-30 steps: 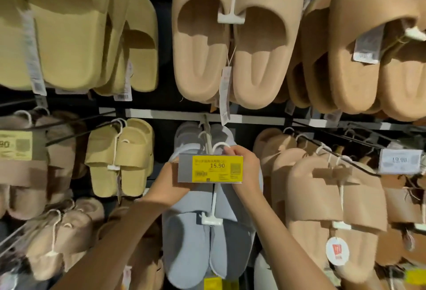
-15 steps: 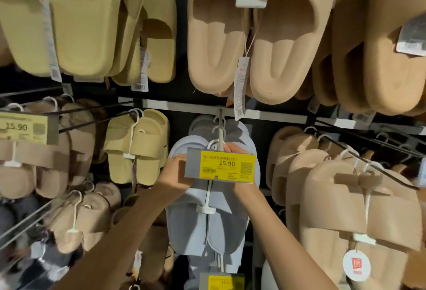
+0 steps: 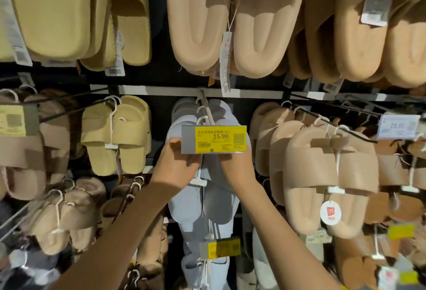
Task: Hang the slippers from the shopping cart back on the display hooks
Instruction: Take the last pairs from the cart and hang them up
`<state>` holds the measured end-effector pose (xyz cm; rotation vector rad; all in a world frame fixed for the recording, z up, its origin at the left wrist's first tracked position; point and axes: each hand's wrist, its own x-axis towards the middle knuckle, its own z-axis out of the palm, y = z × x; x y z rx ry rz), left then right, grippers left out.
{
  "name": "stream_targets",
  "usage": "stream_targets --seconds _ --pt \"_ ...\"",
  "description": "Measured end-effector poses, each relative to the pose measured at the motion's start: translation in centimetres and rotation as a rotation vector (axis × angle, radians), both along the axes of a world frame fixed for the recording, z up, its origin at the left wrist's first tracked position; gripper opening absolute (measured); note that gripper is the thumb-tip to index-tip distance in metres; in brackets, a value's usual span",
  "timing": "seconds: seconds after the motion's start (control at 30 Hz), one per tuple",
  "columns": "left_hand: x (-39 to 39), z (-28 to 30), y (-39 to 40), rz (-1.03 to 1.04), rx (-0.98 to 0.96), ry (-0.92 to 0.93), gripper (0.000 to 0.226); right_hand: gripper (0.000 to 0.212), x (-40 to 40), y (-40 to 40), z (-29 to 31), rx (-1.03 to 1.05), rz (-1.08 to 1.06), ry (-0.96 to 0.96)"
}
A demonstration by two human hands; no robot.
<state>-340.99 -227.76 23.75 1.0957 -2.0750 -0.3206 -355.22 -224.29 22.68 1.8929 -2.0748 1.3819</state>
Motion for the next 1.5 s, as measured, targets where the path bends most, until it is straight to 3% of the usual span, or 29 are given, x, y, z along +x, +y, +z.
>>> stream_targets --seconds 0.1,0.3,0.4,0.53,0.77,0.93,1.17,1.33,1.5 --pt "-0.4 -1.0 1.2 -0.114 0.033 -0.104 0.024 0.018 -0.1 2.0 -0.4 -0.110 -0.069 0.038" --pt "-4.8 -0.3 7.9 -0.483 -0.048 -0.118 0.040 0.024 -3.2 12.9 0.2 -0.118 -0.398 0.231" --pt "-8.1 1.1 13.1 -0.668 -0.115 -0.072 0.045 0.029 -4.7 20.6 1.6 -0.102 -0.570 0.245" --pt "-12.0 3.5 21.9 -0.994 -0.162 0.068 0.027 0.026 -5.3 32.5 3.2 -0.111 -0.882 0.315" --pt "-15.0 3.9 39.9 -1.556 -0.271 0.195 0.033 0.027 2.7 53.5 4.3 -0.101 -1.437 0.448" --pt "-13.2 2.7 50.9 -1.867 -0.230 0.155 0.037 0.029 11.9 63.7 4.1 0.033 -1.836 0.486" --pt "-6.9 1.0 61.2 -2.347 -0.240 0.162 0.037 0.023 26.3 67.3 2.1 0.130 -2.365 0.459" --pt "-0.6 -2.0 65.1 -2.696 -0.180 0.093 0.037 0.021 36.3 63.7 -0.6 0.221 -2.794 0.411" --pt "5.8 -6.2 66.2 -2.907 -0.012 -0.027 0.034 0.022 43.7 58.4 -4.0 0.310 -3.113 0.319"
